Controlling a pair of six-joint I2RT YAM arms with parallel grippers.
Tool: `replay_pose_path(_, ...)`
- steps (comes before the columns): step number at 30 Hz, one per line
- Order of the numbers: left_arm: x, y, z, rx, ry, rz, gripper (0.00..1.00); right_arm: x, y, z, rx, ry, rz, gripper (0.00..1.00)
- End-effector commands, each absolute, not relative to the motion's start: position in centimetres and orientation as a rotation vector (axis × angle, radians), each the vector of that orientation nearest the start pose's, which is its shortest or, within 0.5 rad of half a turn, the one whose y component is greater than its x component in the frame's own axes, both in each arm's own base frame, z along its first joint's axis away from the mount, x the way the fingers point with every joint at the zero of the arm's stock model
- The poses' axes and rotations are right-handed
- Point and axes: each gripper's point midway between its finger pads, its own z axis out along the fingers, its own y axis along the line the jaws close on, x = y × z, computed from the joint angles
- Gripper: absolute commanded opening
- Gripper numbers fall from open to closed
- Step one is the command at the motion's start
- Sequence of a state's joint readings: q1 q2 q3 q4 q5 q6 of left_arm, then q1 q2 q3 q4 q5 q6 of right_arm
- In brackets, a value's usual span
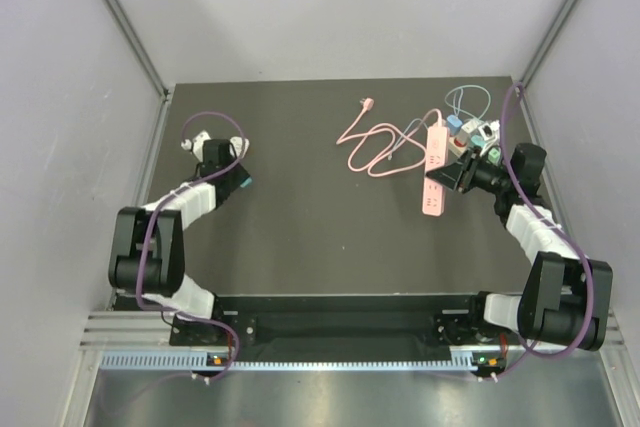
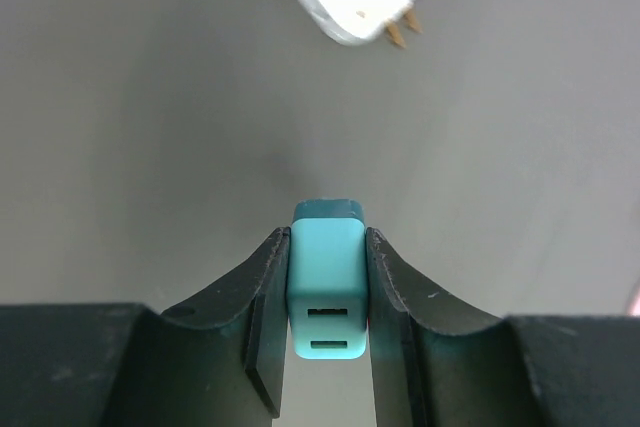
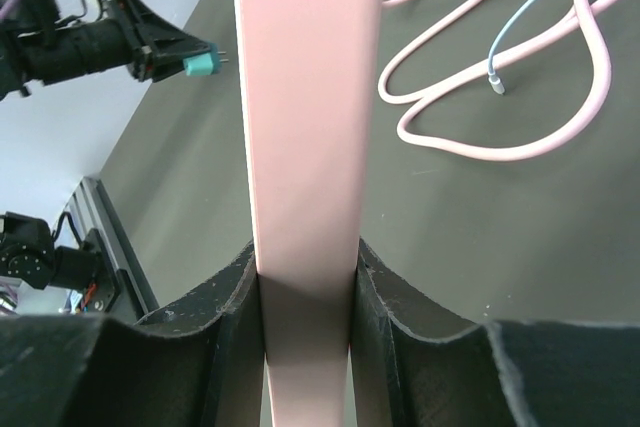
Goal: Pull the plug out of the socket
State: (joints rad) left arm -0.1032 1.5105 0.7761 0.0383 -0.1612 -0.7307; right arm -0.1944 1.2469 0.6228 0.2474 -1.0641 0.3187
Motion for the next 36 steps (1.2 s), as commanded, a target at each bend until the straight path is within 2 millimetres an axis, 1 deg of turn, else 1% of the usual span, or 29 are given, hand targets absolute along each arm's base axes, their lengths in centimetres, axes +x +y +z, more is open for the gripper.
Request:
replay_pose_path(1,43.7,-2.2,9.0,-0.788,2.033,-0.251,0.0,32.5,9.6,20.2,-0.326,1.774,1.067,0.0)
replay_pose_path(2,44.1,-1.9,8.7,-0.792,2.043,-0.268,0.0,32.5,9.6,20.2,-0.327,1.772,1.067,0.0)
replay_pose_path(3,44.4,-1.7,7.6,-0.802,2.071,-0.268,0.0,32.5,9.6,20.3,-0.327,1.773,1.069,0.0)
replay_pose_path(4,45.3,-1.6,8.1,-0.795,2.06,-0.283,0.0,32.4,9.6,20.2,-0.328,1.772,1.071,0.0)
replay_pose_path(5,45.7,-1.5,7.9,-0.79,2.066,-0.3,0.0,32.5,9.5,20.2,-0.323,1.774,1.07,0.0)
replay_pose_path(6,45.9,-2.1,6.9,-0.776,2.101,-0.326,0.05,32.5,9.5,20.2,-0.325,1.772,1.071,0.0)
replay_pose_path(7,46.7,-1.0,7.3,-0.791,2.087,-0.323,0.11,32.5,9.5,20.2,-0.326,1.772,1.072,0.0)
replay_pose_path(8,47.0,-0.5,7.1,-0.798,2.094,-0.326,0.16,32.5,9.5,20.2,-0.327,1.771,1.072,0.0)
replay_pose_path(9,47.1,-1.1,6.1,-0.788,2.136,-0.372,0.21,32.5,9.5,20.2,-0.325,1.773,1.073,0.0)
replay_pose_path(10,47.7,-1.1,6.3,-0.777,2.147,-0.389,0.33,32.5,9.4,20.1,-0.324,1.774,1.074,0.0)
replay_pose_path(11,47.7,-0.7,6.1,-0.787,2.167,-0.397,0.37,32.6,9.4,20.1,-0.322,1.774,1.076,0.0)
replay_pose_path(12,47.7,-0.9,5.3,-0.788,2.202,-0.42,0.4,32.6,9.4,20.1,-0.321,1.775,1.077,0.0)
replay_pose_path(13,48.1,-0.8,5.6,-0.779,2.204,-0.432,0.43,32.6,9.5,20.1,-0.323,1.776,1.08,0.0)
replay_pose_path(14,47.8,-0.6,5.1,-0.791,2.23,-0.442,0.45,32.6,9.4,20.0,-0.32,1.778,1.08,0.0)
replay_pose_path(16,47.5,-0.5,5.3,-0.778,2.233,-0.46,0.48,32.7,9.3,19.9,-0.317,1.779,1.078,0.0)
replay_pose_path(17,47.4,-0.2,5.4,-0.774,2.227,-0.46,0.52,32.7,9.4,19.9,-0.32,1.779,1.08,0.0)
replay_pose_path(18,47.4,0.0,6.1,-0.763,2.212,-0.461,0.54,32.7,9.4,19.9,-0.321,1.778,1.079,0.0)
replay_pose_path(19,47.0,-0.1,6.1,-0.749,2.219,-0.466,0.55,32.7,9.3,19.9,-0.316,1.781,1.081,0.0)
replay_pose_path(20,46.8,0.3,6.2,-0.75,2.215,-0.461,0.57,32.7,9.3,19.8,-0.314,1.782,1.08,0.0)
replay_pose_path(21,46.8,0.5,7.0,-0.742,2.198,-0.466,0.58,32.7,9.3,19.7,-0.315,1.784,1.082,0.0)
replay_pose_path(23,46.3,0.8,7.7,-0.735,2.186,-0.464,0.61,32.8,9.2,19.7,-0.311,1.785,1.083,0.0)
replay_pose_path(25,46.0,0.8,9.4,-0.71,2.154,-0.473,0.63,32.8,9.2,19.6,-0.313,1.788,1.082,0.0)
replay_pose_path(27,46.2,0.5,12.0,-0.658,2.089,-0.498,0.7,32.8,9.1,19.4,-0.313,1.792,1.084,0.0)
replay_pose_path(29,45.9,-0.1,13.4,-0.618,2.072,-0.532,0.71,32.9,9.2,19.1,-0.312,1.801,1.087,0.0)
replay_pose_path(30,45.6,-0.4,14.9,-0.596,2.047,-0.546,0.71,32.9,9.1,19.1,-0.313,1.8,1.087,0.0)
replay_pose_path(32,44.9,-0.8,16.2,-0.578,2.029,-0.572,0.71,33.0,9.1,18.6,-0.303,1.817,1.098,0.0)
replay_pose_path(33,44.4,-1.3,18.1,-0.54,1.997,-0.603,0.71,33.0,9.1,18.4,-0.3,1.824,1.103,0.0)
replay_pose_path(35,43.3,-2.0,19.4,-0.519,1.973,-0.642,0.71,33.1,9.0,17.9,-0.295,1.839,1.108,0.0)
replay_pose_path(36,42.3,-2.8,20.9,-0.478,1.946,-0.683,0.71,33.1,9.1,17.4,-0.281,1.859,1.122,0.0)
